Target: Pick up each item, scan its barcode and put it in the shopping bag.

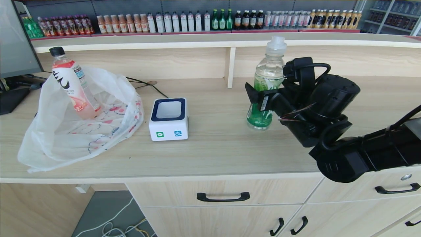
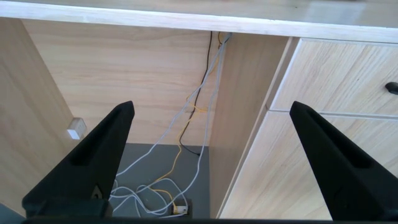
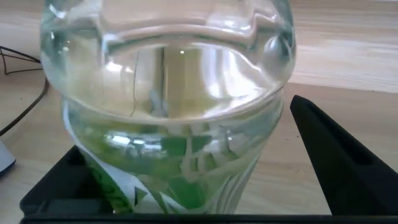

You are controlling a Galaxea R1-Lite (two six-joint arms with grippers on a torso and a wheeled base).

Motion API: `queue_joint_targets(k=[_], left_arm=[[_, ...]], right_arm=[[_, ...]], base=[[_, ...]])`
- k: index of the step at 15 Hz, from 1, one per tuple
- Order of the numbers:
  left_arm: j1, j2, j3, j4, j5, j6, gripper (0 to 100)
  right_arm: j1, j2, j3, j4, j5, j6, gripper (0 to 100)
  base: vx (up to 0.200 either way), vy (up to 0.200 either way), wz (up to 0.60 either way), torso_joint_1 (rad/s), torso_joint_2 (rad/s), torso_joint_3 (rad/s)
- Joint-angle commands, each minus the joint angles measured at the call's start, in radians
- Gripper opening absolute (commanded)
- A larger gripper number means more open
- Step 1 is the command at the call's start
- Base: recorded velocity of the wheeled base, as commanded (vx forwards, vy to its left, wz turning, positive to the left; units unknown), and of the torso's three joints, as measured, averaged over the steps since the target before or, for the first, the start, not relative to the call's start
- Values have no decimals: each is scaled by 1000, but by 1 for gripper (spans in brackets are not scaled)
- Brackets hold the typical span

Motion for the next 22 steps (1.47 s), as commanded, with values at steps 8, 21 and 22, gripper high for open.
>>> queue_joint_targets(k=[8,21,22], left_arm=[[0,0,0,-1,0,0,100],[0,0,0,-1,0,0,100],[0,0,0,-1,0,0,100]], right_arm=[[1,-5,-4,0,-5,-2,0],[4,-38,-1,-2,2,-1,0],[4,-44,-1,0,4,-1,0]], base=[[0,0,0,0,0,0],[0,0,0,0,0,0],[0,0,0,0,0,0]])
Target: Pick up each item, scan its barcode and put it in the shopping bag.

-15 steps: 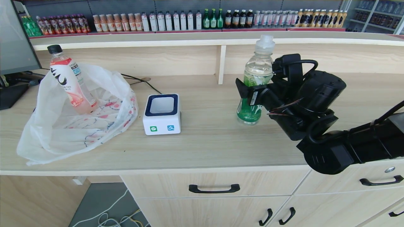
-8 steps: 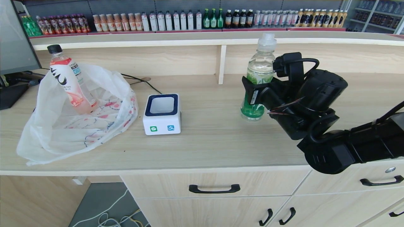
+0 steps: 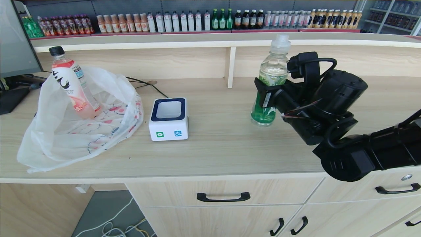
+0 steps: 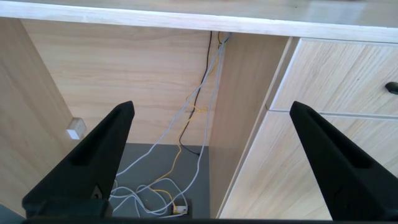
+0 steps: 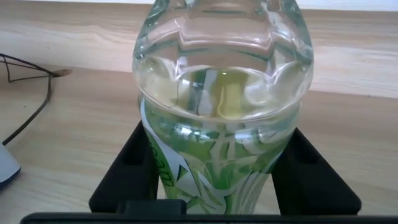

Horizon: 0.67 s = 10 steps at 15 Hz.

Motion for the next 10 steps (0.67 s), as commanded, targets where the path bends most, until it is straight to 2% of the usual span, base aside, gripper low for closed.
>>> queue_joint_targets(k=[1,7,10], left_arm=[[0,0,0,0,0,0,100],[0,0,0,0,0,0,100],[0,0,0,0,0,0,100]], right_arm=[[0,-18,0,-3,2,-1,0],[25,-67,3,-2,5,-1,0],[72,-124,29,0,3,-5,0]], base=[[0,0,0,0,0,0],[0,0,0,0,0,0],[0,0,0,0,0,0]])
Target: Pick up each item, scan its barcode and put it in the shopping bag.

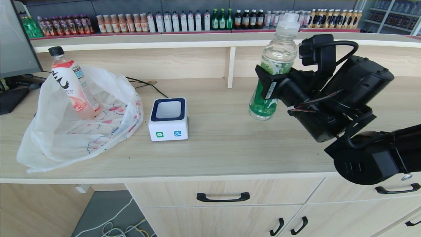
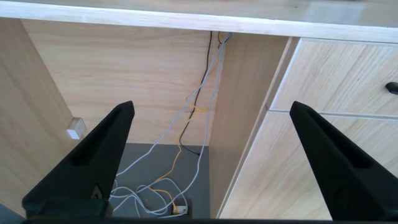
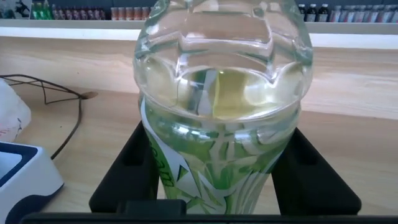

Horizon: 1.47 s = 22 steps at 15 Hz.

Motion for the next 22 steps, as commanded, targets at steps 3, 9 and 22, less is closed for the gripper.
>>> queue_joint_targets(k=[3,9,22], left_arm=[[0,0,0,0,0,0,100],[0,0,0,0,0,0,100],[0,0,0,0,0,0,100]], right_arm=[[64,-124,86,-1,-5,-34,0],[81,-311,265,-3,137,11,0],[-206,-438,503,-16,913,427,0]], base=[[0,0,0,0,0,0],[0,0,0,0,0,0],[0,0,0,0,0,0]])
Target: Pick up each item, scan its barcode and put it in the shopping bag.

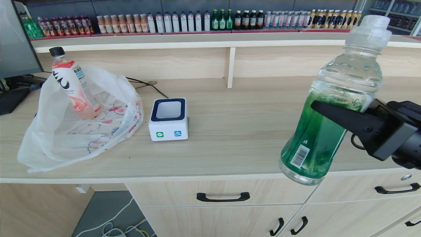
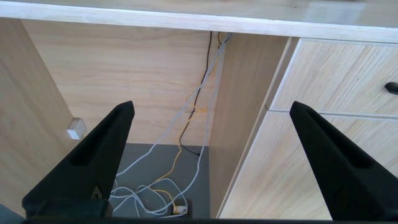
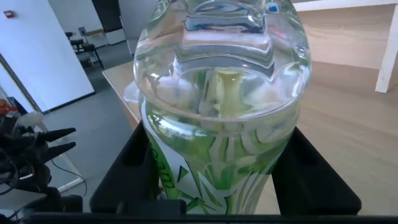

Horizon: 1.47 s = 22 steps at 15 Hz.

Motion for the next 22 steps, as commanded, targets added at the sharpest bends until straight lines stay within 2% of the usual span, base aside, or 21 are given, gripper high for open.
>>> queue_joint_targets(k=[1,7,8,10,12,16,18,22], left_arm=[[1,0,0,0,0,0,100],[1,0,0,0,0,0,100],[1,0,0,0,0,0,100],[1,0,0,0,0,0,100],[1,0,0,0,0,0,100],[1,0,0,0,0,0,100],[1,0,0,0,0,0,100],[1,0,0,0,0,0,100]], right_arm=[[-6,39,-29,0,24,7,0],[0,218,-190,-21,202,8,0],[0,218,-192,-21,205,8,0],[32,232,-213,-65,262,93,0],[55,235,-210,-125,276,165,0],[90,232,-206,-162,342,185,0],[138,232,-204,-177,342,194,0],[149,238,-261,-179,342,291,0]], base=[[0,0,0,0,0,0],[0,0,0,0,0,0],[0,0,0,0,0,0],[0,0,0,0,0,0],[0,0,0,0,0,0],[0,0,0,0,0,0],[0,0,0,0,0,0],[0,0,0,0,0,0]])
